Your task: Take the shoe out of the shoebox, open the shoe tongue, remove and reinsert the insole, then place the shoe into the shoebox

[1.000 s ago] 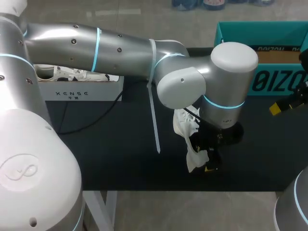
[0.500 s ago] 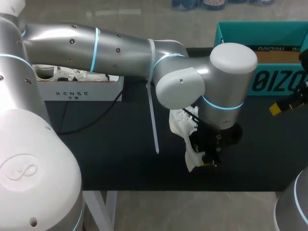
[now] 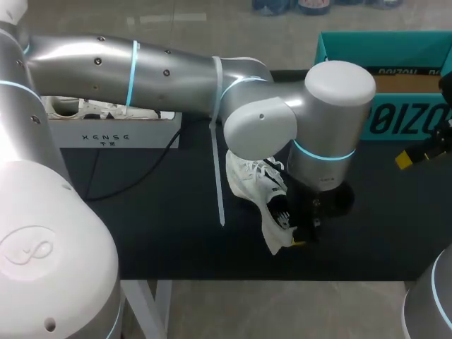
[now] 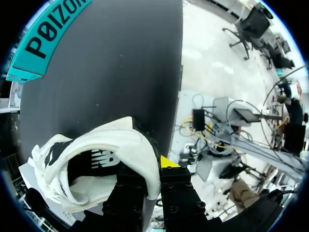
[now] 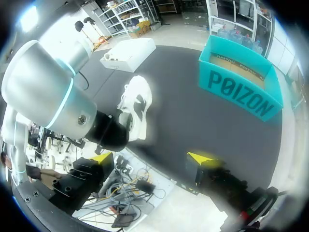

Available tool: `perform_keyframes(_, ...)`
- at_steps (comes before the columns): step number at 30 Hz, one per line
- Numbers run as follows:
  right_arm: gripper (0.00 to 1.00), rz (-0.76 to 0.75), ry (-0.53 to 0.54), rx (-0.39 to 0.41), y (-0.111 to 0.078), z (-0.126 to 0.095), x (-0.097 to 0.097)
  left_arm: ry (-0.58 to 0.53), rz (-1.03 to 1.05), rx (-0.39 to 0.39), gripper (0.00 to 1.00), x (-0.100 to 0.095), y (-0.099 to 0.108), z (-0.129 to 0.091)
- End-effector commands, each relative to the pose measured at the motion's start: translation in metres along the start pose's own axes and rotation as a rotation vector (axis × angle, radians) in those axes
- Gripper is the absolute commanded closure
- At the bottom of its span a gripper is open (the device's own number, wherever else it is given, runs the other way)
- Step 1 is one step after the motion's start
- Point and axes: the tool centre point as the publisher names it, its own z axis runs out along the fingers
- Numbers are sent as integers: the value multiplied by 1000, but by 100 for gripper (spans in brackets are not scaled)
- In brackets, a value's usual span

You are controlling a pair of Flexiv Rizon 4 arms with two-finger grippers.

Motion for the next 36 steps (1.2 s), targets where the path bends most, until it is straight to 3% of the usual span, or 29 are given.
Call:
perform_keyframes(1,0,1,-1,2,1,1,0,15,136,4,100,-5,28,-18)
perform_keyframes(3,0,1,-1,2,1,1,0,51,270,31,100,-6,41,-25)
perform_keyframes(6,0,1,-1,2,1,1,0,47,420,-77,100,-8,61,-32)
perform_keyframes(10,0,1,-1,2,1,1,0,51,656,-61,100,-7,88,-46)
perform_keyframes(15,0,1,-1,2,1,1,0,58,714,-38,100,-22,128,-65)
perform_keyframes(18,0,1,-1,2,1,1,0,65,674,-78,100,-32,153,-80)
perform_keyframes(36,0,1,-1,2,1,1,0,65,674,-78,100,-32,153,-80)
